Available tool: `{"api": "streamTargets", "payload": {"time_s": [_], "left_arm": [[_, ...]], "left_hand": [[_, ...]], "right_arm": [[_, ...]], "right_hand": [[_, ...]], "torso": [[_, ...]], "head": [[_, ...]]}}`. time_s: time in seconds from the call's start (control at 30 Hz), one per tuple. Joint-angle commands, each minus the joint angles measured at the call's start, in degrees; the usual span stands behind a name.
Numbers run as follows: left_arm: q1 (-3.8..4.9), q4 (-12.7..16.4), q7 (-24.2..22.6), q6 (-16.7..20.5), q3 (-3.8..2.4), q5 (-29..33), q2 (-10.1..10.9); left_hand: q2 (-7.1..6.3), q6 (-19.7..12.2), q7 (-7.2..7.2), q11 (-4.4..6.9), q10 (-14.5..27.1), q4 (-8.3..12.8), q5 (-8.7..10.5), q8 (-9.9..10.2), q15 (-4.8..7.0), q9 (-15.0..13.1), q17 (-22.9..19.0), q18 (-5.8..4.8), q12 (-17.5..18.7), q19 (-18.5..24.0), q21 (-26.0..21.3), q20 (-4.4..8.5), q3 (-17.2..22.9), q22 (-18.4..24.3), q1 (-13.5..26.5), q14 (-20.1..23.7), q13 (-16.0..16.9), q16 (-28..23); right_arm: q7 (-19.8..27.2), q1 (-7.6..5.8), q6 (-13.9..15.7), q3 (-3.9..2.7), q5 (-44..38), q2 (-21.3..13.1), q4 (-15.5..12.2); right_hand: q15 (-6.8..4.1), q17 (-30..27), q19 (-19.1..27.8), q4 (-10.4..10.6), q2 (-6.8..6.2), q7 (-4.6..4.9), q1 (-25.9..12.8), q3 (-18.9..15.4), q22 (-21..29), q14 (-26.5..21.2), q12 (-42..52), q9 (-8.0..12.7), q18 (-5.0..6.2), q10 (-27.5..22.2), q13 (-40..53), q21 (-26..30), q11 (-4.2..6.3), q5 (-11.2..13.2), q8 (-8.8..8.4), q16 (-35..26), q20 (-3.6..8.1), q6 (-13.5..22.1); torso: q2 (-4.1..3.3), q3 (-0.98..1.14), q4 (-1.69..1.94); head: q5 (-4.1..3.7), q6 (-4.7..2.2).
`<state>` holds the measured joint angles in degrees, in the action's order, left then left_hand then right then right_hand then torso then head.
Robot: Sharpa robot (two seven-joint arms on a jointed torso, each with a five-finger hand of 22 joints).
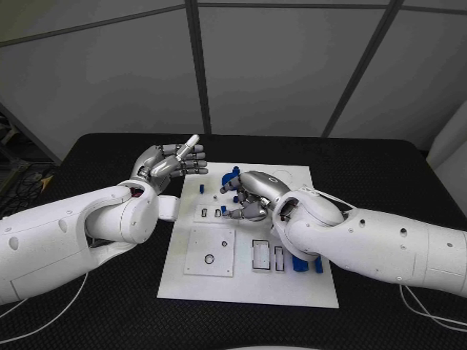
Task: Assemble the parts on the task board
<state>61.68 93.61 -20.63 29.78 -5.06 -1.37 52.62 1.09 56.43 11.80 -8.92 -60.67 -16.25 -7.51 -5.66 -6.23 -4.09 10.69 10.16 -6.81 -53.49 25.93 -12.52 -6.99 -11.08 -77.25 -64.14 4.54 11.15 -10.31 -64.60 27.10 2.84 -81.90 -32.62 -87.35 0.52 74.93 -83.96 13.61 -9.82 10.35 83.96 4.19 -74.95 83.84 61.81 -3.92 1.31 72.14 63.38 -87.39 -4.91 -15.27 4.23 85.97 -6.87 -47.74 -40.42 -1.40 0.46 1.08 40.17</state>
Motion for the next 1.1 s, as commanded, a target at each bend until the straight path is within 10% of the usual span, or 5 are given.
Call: {"api": "streamTargets", "payload": {"time_s": [0.03, 0.23, 0.5, 0.77, 1.1], "left_arm": [[0.08, -0.25, 6.67, -0.73, -0.05, -8.51, 0.24], [0.09, -0.31, 18.56, -3.56, -0.13, -19.98, 0.75], [2.54, -1.88, 39.58, -18.63, -0.51, -39.23, 0.5], [6.32, -5.14, 48.37, -27.78, 0.06, -53.13, -2.91], [10.67, -9.82, 50.33, -32.04, 5.24, -59.35, -9.38]], "left_hand": [[0.72, 1.56, -0.69, 1.18, -3.57, 0.71, 0.31, -0.55, 1.58, -0.12, 2.28, 0.43, -1.44, -3.28, 2.33, 1.47, 0.33, -1.17, -2.15, -5.01, 0.95, 2.74], [0.53, 2.96, -2.78, 4.23, -11.02, 0.24, 0.37, -2.17, 5.24, -0.75, 10.7, 0.35, -7.53, -10.8, 10.88, 5.01, 1.09, -6.18, -3.39, -16.63, 4.93, 15.44], [1.68, 2.16, -5.17, 6.56, -6.89, -0.52, 0.37, -10.02, 7.62, -5.84, 54.15, -2.85, -27.76, -16.78, 39.11, 7.68, -0.59, -37.58, 3.34, -18.87, 22.52, 58.5], [2.83, 1.9, -7.09, 8.18, -8.13, -0.67, 0.86, -18.07, 9.0, -11.22, 60.21, -5.38, -45.23, -23.89, 50.72, 8.92, -4.86, -54.92, 8.38, -20.88, 38.36, 63.14], [3.76, 0.57, -7.83, 8.95, -9.97, -0.52, 1.43, -23.2, 9.64, -15.84, 60.9, -6.0, -52.84, -25.18, 53.07, 9.45, -7.48, -59.0, 10.19, -21.15, 46.68, 63.12]], "right_arm": [[10.48, -0.11, 5.23, -0.06, 6.72, -2.31, -2.11], [13.04, -0.44, 2.28, -1.61, 14.02, -7.52, -5.35], [17.59, -2.87, 5.4, -3.94, 24.97, -13.33, -5.82], [20.18, -4.91, 7.85, -4.67, 31.17, -14.79, -3.27], [19.67, -5.52, 7.2, -4.78, 32.91, -14.23, -1.0]], "right_hand": [[0.3, 6.69, -1.41, 0.48, 0.39, -0.09, 1.2, 0.1, -9.71, 4.25, 0.42, -0.22, 0.13, -0.02, 0.02, 0.47, -0.14, -0.51, 0.67, -0.42, -0.35, -0.61], [-0.28, 4.29, 1.43, -0.32, 1.5, -0.97, 3.36, 0.92, -6.47, 3.61, 0.16, -0.95, 1.0, -0.41, -0.43, 2.47, 0.58, -0.03, 3.03, -1.89, 0.05, -4.65], [-1.42, -8.69, 9.07, -1.08, 2.33, -1.79, 4.4, 3.13, 3.35, 0.1, -8.62, -0.62, 3.34, -4.17, -8.68, 9.52, 1.59, -3.18, 3.98, -11.86, 1.28, -8.09], [-1.47, -16.14, 13.24, -0.52, 2.0, -1.67, 3.55, 4.52, 10.29, -1.25, -16.98, -0.01, 4.74, -7.17, -16.42, 15.24, 1.55, -4.05, 2.88, -19.32, 1.41, -7.59], [-1.46, -16.84, 13.5, -0.52, 1.63, -1.62, 3.35, 4.79, 11.32, -1.09, -17.95, 0.05, 4.9, -7.39, -17.41, 16.24, 1.51, -4.59, 2.47, -20.46, 1.42, -7.21]], "torso": [[0.04, -0.01, -0.08], [0.5, 0.13, -0.21], [1.57, 0.8, -0.75], [2.33, 1.64, -0.79], [2.74, 1.9, -0.68]], "head": [[0.15, -0.27], [0.61, -0.26], [1.69, -0.02], [2.11, 0.45], [2.35, 1.06]]}}
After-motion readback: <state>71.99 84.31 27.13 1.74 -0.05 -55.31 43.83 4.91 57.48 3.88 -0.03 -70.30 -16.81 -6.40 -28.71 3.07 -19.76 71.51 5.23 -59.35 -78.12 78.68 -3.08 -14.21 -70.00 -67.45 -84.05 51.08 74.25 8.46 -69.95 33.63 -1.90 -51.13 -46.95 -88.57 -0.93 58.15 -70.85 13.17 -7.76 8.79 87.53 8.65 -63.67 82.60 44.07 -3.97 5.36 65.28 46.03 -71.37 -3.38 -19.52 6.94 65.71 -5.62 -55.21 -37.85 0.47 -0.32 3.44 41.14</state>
